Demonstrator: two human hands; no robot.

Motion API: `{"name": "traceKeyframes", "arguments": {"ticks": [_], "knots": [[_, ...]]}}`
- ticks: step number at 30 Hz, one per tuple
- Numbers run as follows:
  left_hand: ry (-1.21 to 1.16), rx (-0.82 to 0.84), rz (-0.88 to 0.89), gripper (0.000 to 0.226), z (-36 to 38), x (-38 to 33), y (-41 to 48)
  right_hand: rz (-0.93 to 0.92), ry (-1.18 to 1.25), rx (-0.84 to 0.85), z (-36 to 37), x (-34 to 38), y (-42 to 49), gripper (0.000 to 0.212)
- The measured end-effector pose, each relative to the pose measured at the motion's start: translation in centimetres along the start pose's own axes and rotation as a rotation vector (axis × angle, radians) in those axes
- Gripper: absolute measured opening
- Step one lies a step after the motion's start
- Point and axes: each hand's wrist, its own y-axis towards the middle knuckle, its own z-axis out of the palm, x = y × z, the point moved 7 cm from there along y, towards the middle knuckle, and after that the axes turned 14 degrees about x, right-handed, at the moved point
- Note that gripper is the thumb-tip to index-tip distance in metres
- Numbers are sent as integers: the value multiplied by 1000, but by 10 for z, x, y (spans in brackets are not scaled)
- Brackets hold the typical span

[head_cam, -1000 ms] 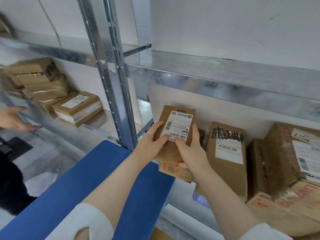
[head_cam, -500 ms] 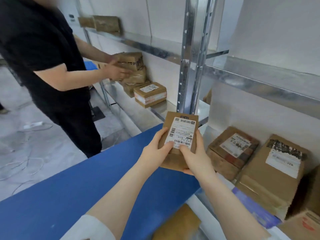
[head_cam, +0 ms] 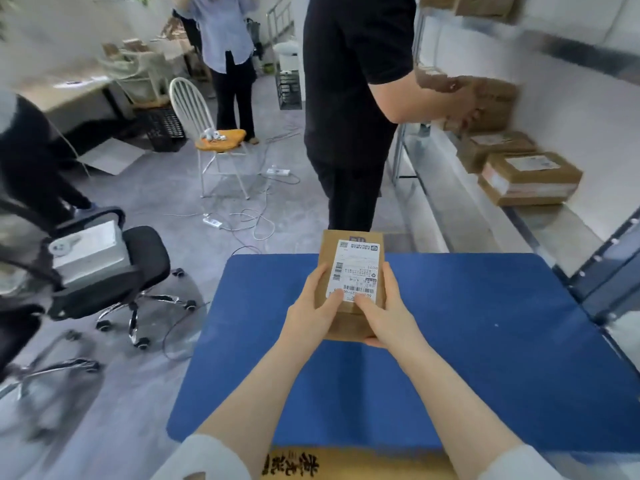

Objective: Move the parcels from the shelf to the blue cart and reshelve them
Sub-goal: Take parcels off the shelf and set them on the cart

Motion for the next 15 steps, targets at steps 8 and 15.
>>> {"name": "traceKeyframes", "arguments": {"ticks": [8, 15], "knots": [[-69, -201, -94, 46, -114, 78, -7, 16, -62, 201, 128, -5, 76, 75], [-15, -225, -109, 48, -181, 119, 19, -19, -81, 186, 188, -7, 125, 75]]}}
